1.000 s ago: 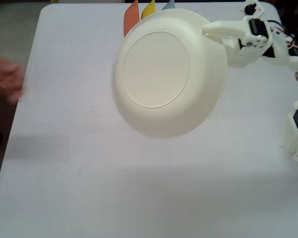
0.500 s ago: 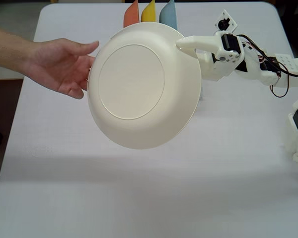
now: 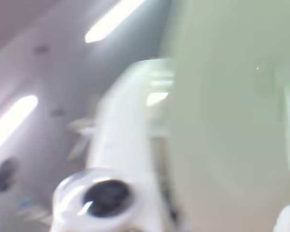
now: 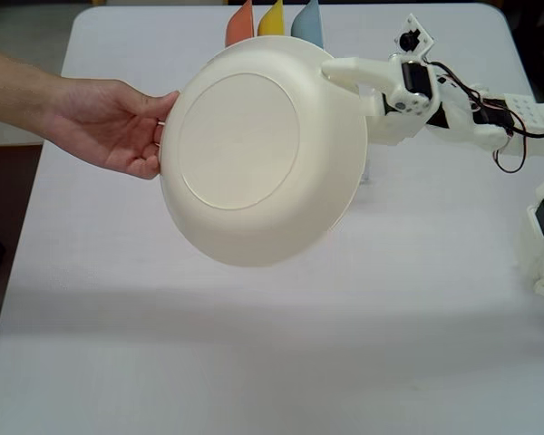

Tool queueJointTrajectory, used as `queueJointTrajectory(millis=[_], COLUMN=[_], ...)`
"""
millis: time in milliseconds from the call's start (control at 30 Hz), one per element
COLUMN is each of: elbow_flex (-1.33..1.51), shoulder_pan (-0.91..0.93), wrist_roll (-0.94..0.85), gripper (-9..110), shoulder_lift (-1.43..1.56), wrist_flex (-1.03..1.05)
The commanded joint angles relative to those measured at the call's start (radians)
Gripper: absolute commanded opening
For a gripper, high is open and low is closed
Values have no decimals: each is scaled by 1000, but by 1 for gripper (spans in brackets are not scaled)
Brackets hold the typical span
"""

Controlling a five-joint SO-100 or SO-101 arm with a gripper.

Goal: Would you please take all the plates for me?

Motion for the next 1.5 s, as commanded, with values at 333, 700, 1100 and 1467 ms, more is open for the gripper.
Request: queueJointTrajectory(millis=[333, 700, 1100, 1467], elbow_flex=[-80, 5, -183, -397], shoulder_pan=[259, 499, 614, 627], wrist_roll=[-313, -376, -368, -334], gripper=[40, 44, 45, 24], shoulder_lift=[183, 147, -175, -388], wrist_flex=[462, 466, 603, 644])
